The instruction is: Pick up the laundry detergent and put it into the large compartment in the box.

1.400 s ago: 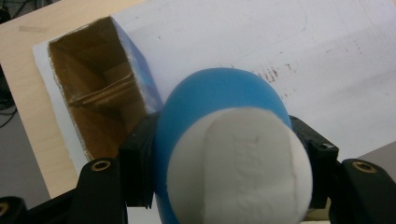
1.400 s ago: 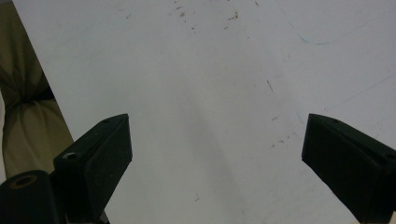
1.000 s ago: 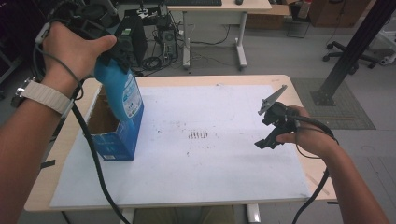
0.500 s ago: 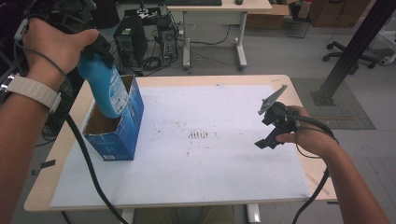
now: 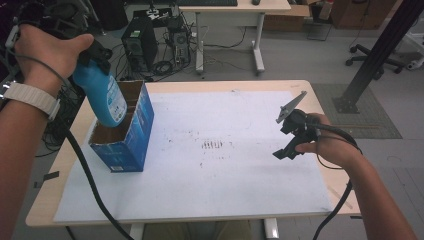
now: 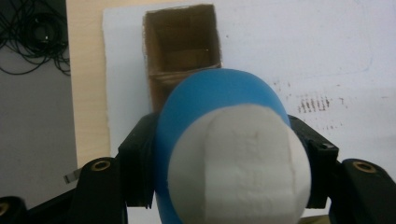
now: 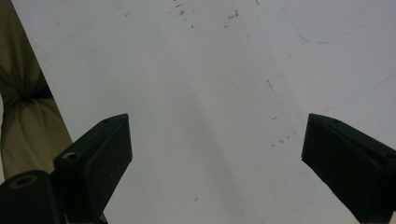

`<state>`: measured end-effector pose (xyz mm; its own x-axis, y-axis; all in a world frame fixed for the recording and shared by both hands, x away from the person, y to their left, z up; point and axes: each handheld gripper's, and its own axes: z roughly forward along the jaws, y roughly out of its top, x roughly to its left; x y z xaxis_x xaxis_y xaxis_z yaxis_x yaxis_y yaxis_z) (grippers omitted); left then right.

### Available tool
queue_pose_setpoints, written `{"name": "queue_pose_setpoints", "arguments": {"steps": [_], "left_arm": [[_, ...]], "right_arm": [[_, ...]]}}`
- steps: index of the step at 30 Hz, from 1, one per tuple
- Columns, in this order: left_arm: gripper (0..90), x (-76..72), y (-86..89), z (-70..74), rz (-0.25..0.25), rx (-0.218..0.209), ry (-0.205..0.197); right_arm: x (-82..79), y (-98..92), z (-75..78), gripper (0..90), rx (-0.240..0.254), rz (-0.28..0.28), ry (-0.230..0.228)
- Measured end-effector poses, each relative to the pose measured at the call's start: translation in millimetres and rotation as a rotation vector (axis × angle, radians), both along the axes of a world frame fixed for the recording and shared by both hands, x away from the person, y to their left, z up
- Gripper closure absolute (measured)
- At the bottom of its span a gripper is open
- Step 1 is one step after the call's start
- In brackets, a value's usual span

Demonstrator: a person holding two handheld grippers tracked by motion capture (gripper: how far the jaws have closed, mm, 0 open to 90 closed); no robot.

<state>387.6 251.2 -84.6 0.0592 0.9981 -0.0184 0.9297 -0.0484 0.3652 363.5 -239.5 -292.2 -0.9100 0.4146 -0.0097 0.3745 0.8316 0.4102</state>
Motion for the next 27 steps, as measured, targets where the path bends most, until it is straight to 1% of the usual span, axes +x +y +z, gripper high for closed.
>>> {"name": "queue_pose_setpoints", "arguments": {"steps": [8, 15, 19, 24, 27], "left_arm": [[37.3, 2.9, 5.7, -7.7, 0.019, 0.003, -0.002], [37.3, 6.7, 6.8, -20.6, 0.019, 0.013, 0.014], [37.3, 8.7, 8.7, -27.3, 0.023, 0.009, 0.012], [37.3, 11.7, 8.4, -35.2, 0.022, 0.02, 0.023], [37.3, 13.2, 8.3, -41.8, 0.019, 0.018, 0.022]], "right_arm": [[0.6, -0.6, -1.9, 8.8, -0.002, -0.001, 0.004], [1.2, 1.1, -1.2, 8.8, 0.0, 0.0, 0.004], [1.7, 1.1, -2.1, 8.8, -0.002, 0.001, 0.005], [1.9, 1.3, -2.1, 8.8, -0.004, -0.002, 0.007], [1.6, 1.6, -1.7, 8.8, -0.003, -0.004, 0.008]]}}
